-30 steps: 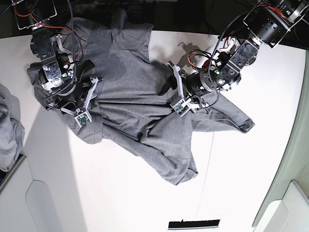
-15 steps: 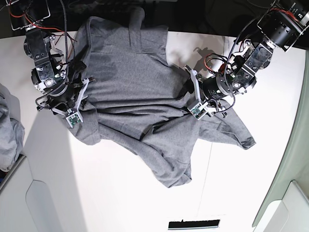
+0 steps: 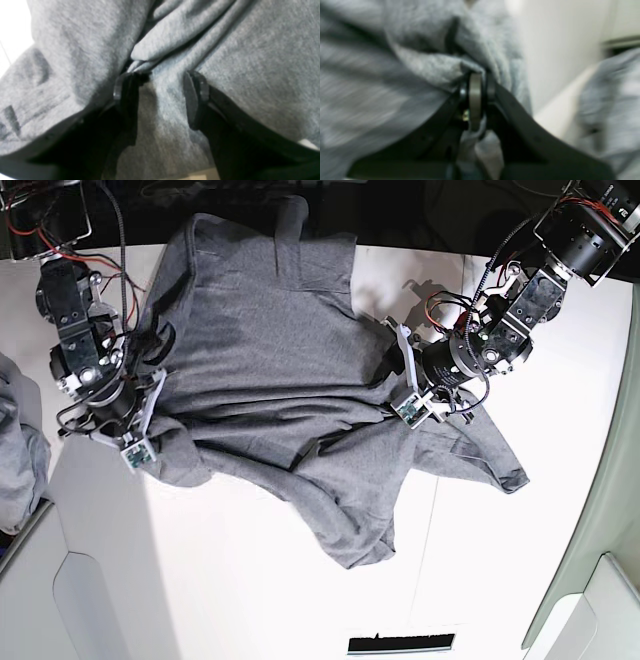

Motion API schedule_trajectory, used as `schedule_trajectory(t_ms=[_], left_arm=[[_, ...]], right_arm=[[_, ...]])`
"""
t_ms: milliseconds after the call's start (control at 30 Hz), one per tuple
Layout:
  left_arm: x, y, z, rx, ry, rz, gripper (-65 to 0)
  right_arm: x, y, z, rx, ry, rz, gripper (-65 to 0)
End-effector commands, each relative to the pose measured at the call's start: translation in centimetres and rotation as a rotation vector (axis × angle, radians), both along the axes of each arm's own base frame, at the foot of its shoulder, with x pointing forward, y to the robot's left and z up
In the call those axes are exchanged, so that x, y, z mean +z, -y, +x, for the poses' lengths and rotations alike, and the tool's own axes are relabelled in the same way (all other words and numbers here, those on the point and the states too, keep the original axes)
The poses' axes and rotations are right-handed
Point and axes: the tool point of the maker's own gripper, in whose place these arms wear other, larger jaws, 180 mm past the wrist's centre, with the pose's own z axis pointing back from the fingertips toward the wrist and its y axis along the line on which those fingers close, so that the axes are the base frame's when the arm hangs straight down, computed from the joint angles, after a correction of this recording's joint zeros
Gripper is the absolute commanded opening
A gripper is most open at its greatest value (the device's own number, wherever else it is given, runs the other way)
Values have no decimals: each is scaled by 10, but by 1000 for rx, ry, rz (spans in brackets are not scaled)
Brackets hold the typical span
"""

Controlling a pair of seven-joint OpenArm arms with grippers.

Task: Layout the t-shirt on the table in an organized manner, then fold the t-shirt properly
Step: 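Grasp the shirt with both grippers and pull it apart to flatten, then hold the shirt with the right gripper and reposition the left gripper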

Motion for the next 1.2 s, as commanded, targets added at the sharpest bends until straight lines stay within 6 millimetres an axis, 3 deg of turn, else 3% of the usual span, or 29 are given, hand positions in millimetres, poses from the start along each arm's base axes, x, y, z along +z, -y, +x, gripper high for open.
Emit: schedule_trajectory(t_ms=[0, 167, 200, 300, 333, 533, 667, 800, 900, 1000, 1167], left_arm=[[-31, -58, -24, 23, -112, 274, -322], [-31, -58, -30, -16, -134, 272, -322], [-31, -56, -31, -31, -141, 264, -322], [-25, -46, -30, -57, -131, 240, -322], [-22, -42, -28, -63, -120, 232, -322], [4, -12, -16, -94, -53, 156, -322], [15, 0, -14, -97, -44, 119, -322], [23, 9, -14, -98, -44, 88, -322], [32, 19, -14, -124, -34, 56, -322], [39, 28, -19, -145, -52, 12, -322], [48, 41, -25, -171, -73, -44, -322]], right_arm=[[26, 13, 22, -7, 78, -24, -650], [62, 36, 56, -31, 152, -41, -650], [65, 38, 61, -42, 156, -33, -612], [65, 41, 71, -77, 147, 28, -247], [66, 40, 72, -84, 145, 45, -194], [61, 37, 63, -177, 100, 67, -201], [59, -2, 38, -131, 78, 151, -201], [53, -48, -3, -76, 29, 229, -201], [39, -68, -36, -70, -12, 270, -201], [24, -71, -65, -124, -43, 279, -201], [0, -53, -105, -286, -99, 319, -201]])
